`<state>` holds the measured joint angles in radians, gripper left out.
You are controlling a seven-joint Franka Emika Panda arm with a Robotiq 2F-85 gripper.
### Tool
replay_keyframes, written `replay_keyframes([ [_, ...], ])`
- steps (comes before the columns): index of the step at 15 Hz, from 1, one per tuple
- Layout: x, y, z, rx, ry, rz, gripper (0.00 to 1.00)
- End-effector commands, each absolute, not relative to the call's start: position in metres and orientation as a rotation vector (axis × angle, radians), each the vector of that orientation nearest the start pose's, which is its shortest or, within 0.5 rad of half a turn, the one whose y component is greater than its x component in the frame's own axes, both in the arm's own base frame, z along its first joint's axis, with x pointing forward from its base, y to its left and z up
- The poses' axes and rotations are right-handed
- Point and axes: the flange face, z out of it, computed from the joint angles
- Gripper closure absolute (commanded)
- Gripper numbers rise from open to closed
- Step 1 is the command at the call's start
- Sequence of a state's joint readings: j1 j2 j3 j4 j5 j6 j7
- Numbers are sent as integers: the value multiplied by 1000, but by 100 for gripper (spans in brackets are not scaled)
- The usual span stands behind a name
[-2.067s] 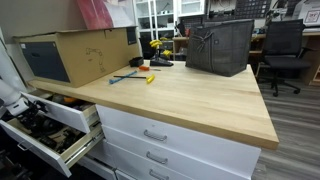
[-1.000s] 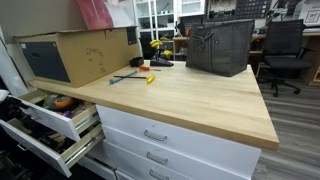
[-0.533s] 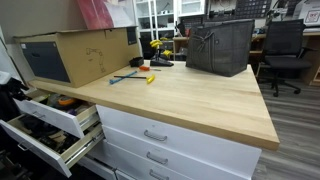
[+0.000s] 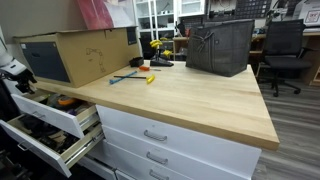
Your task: Pull open the top left drawer
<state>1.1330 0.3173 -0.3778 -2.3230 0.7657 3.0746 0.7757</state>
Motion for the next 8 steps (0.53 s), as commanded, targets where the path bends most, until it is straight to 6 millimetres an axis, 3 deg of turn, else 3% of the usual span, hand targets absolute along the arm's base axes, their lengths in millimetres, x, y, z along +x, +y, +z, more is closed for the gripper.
replay_keyframes([
  [1, 454, 336, 250, -2507, 1101, -103, 0],
  [5, 492, 322, 228, -2423, 1310, 116, 0],
  [8, 515, 305, 206, -2355, 1453, 185, 0],
])
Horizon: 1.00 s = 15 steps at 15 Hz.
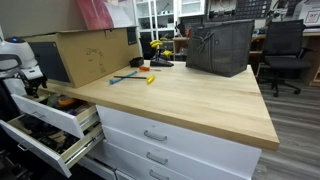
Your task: Pull open the top left drawer
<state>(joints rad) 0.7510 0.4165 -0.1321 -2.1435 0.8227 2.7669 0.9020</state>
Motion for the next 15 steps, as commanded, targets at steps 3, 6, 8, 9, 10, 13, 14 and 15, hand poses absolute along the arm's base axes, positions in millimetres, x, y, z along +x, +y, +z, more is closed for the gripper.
replay_keyframes([
  [3, 518, 302, 184, -2348, 1524, 248, 0],
  [6, 505, 313, 179, -2387, 1492, 288, 0],
  [8, 500, 320, 176, -2411, 1483, 276, 0],
  [9, 500, 321, 176, -2422, 1477, 270, 0],
  [10, 499, 322, 176, -2430, 1476, 265, 0],
  [13, 496, 324, 175, -2480, 1431, 252, 0],
  [14, 494, 324, 175, -2527, 1371, 293, 0],
  [15, 494, 324, 174, -2560, 1336, 303, 25],
])
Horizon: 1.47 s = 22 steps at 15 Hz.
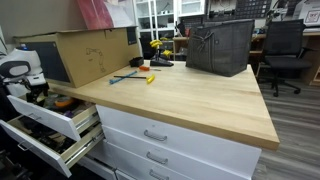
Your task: Pull open the top left drawer
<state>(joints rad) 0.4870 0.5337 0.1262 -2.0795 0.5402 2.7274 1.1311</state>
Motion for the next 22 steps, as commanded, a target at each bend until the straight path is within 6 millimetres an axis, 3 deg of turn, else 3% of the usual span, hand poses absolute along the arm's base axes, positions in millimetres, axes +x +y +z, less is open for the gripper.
replay_keyframes([
  [1, 494, 324, 175, -2569, 1305, 291, 26],
  [11, 489, 318, 168, -2632, 1269, 319, 99],
  [22, 471, 327, 153, -2681, 1210, 720, 100],
])
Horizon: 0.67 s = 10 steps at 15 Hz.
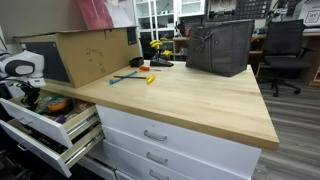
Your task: Pull open the top left drawer
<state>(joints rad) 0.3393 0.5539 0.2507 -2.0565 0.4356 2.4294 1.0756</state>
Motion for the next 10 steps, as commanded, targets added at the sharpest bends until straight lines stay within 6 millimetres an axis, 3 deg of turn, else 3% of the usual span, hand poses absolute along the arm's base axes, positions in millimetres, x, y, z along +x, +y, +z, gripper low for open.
replay_keyframes([
  [1, 469, 328, 151, -2692, 1201, 733, 100],
  [10, 438, 339, 130, -2790, 1128, 860, 100],
])
